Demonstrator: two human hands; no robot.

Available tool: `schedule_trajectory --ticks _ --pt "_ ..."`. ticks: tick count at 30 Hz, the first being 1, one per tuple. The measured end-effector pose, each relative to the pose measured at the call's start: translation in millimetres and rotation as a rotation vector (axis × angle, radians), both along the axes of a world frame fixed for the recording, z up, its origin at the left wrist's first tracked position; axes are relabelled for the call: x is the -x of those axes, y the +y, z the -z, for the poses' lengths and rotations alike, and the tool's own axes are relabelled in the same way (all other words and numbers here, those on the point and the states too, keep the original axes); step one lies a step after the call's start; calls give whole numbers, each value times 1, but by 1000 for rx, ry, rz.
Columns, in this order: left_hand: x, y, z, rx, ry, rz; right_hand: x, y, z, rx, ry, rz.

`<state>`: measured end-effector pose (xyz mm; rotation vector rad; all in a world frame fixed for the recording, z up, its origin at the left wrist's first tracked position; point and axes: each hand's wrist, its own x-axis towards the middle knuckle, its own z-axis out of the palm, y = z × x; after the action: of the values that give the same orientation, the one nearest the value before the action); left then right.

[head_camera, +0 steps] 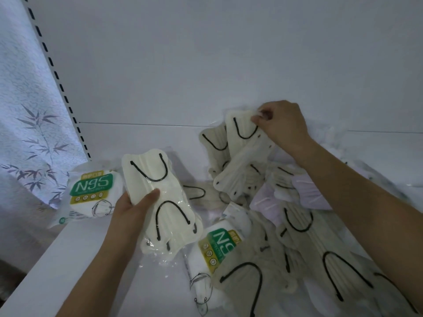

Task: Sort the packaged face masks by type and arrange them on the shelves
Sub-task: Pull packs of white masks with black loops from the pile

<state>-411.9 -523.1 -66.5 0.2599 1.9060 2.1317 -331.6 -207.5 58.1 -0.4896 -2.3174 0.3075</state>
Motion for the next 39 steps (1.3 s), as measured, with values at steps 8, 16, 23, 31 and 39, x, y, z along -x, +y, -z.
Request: schedule_trajectory --ticks 8,16,23,31,39 --pt "-3 21 -51 -129 91 -118 -12 -14 -45 511 569 -326" --pt "-21 56 -81 -252 -83 138 -40 -45 -21 925 190 -562" --pt "-67 101 -62 -40 -88 581 -64 -60 45 658 30 -311" --pt "-70 140 -41 -65 -93 501 -146 59 63 127 -78 452" --pt "-88 176 -34 -39 -56 541 -169 135 63 688 -111 380"
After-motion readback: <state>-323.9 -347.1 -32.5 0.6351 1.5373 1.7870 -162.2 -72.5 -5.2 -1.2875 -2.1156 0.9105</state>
